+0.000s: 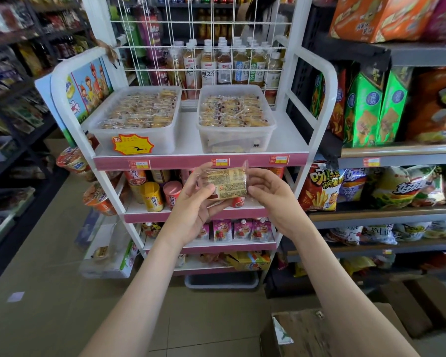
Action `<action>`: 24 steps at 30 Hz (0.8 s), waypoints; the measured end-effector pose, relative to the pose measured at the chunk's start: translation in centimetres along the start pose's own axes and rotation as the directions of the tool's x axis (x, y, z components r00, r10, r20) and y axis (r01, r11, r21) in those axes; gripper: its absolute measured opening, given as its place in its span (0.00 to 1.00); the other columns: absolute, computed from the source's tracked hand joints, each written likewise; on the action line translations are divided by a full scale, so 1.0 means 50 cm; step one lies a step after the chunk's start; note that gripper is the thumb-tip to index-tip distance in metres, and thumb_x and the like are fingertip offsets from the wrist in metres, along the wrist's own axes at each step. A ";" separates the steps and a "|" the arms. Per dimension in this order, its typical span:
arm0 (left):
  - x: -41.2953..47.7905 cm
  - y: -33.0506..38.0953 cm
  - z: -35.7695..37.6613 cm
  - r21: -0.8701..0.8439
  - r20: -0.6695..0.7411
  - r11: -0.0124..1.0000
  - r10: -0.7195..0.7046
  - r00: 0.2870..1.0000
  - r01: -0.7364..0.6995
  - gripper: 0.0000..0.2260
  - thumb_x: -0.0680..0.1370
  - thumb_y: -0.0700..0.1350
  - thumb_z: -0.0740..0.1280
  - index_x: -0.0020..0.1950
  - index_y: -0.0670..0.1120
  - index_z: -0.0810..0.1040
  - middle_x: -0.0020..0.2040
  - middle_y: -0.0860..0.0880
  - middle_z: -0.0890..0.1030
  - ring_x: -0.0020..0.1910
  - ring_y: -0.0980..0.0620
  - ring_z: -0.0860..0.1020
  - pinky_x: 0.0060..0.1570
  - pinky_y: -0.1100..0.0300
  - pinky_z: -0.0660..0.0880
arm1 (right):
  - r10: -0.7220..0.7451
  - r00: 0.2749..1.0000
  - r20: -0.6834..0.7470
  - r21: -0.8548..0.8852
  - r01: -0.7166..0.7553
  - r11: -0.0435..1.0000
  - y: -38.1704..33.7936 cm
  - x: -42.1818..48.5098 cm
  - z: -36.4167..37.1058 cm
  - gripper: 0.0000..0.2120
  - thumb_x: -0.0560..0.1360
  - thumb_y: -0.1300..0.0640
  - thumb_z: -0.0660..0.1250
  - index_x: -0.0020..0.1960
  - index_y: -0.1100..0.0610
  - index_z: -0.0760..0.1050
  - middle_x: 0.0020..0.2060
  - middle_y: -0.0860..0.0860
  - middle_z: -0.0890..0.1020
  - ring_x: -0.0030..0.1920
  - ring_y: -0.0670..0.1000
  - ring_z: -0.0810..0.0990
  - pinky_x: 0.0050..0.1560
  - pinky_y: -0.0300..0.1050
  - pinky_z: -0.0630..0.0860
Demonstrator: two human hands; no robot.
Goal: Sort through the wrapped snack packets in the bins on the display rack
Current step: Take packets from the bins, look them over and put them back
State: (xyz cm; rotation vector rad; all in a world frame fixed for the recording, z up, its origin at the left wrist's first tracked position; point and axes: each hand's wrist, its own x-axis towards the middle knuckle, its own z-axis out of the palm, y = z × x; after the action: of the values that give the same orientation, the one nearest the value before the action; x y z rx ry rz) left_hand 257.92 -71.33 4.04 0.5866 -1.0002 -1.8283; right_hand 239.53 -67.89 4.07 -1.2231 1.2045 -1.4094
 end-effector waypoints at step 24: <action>0.235 0.176 0.229 0.536 0.207 0.832 0.032 0.978 -0.141 0.13 0.81 0.57 0.53 0.61 0.60 0.74 0.57 0.59 0.80 0.57 0.59 0.79 0.60 0.60 0.74 | -0.433 0.897 -0.085 -0.499 0.337 0.798 -0.202 0.234 -0.073 0.19 0.77 0.56 0.67 0.66 0.55 0.68 0.47 0.42 0.78 0.46 0.38 0.78 0.50 0.35 0.76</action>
State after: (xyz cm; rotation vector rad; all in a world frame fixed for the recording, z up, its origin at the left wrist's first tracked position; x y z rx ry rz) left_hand 248.65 -79.45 18.00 0.6987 -1.6831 -1.5243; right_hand 234.25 -77.67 15.45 -1.7876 1.5629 -1.6131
